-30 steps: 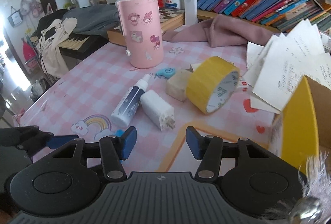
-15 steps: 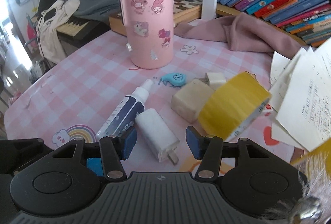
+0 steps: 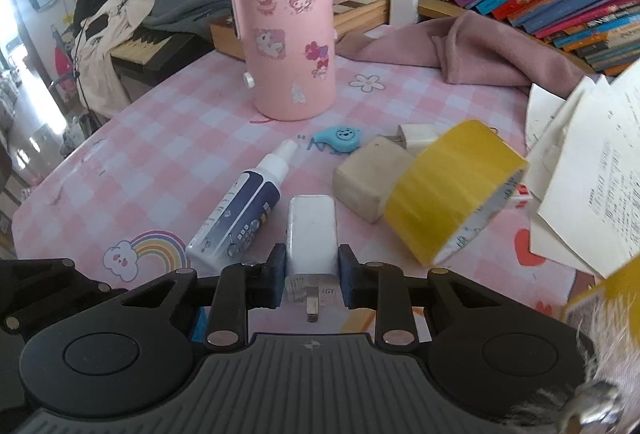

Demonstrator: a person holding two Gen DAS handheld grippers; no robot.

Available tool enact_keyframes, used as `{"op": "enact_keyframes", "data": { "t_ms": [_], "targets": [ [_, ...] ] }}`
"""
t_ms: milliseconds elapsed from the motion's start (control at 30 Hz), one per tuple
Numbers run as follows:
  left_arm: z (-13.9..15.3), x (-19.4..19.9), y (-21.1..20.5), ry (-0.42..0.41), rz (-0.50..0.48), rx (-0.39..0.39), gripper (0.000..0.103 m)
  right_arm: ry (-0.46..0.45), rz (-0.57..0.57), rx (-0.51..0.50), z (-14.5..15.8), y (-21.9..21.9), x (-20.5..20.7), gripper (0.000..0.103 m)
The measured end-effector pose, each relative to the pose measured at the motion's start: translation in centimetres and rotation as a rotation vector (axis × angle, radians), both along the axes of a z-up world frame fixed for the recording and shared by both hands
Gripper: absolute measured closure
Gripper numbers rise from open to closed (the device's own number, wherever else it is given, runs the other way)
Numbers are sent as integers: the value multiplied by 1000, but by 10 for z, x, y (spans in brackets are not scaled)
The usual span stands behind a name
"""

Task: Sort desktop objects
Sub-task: 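Carry the white charger and blue bag over the yellow box with both grippers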

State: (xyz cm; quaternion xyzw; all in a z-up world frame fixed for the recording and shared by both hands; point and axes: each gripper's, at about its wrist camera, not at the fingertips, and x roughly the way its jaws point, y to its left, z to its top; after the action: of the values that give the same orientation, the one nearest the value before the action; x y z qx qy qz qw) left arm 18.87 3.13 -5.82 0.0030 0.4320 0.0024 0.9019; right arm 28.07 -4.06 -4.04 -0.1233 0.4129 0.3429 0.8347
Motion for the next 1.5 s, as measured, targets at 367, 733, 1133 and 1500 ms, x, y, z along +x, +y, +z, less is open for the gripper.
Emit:
{"op": "enact_keyframes", "data": {
  "t_ms": [367,733,1133,1500],
  "targets": [
    [36,-34,14,-96,31,-27,60,-37,-94,114,43,-48,-44,78],
    [78,-80,-1,-181,-97,-37,60,-129,-237,198,79,-109,-130,78],
    [85,-137,-30,-174,-245,-25,61,-129,-403,236,74,-150,-211,78],
    [91,-163,-55,-191,-348,-6,61,-116,-544,243,69,-185,-260,78]
  ]
}}
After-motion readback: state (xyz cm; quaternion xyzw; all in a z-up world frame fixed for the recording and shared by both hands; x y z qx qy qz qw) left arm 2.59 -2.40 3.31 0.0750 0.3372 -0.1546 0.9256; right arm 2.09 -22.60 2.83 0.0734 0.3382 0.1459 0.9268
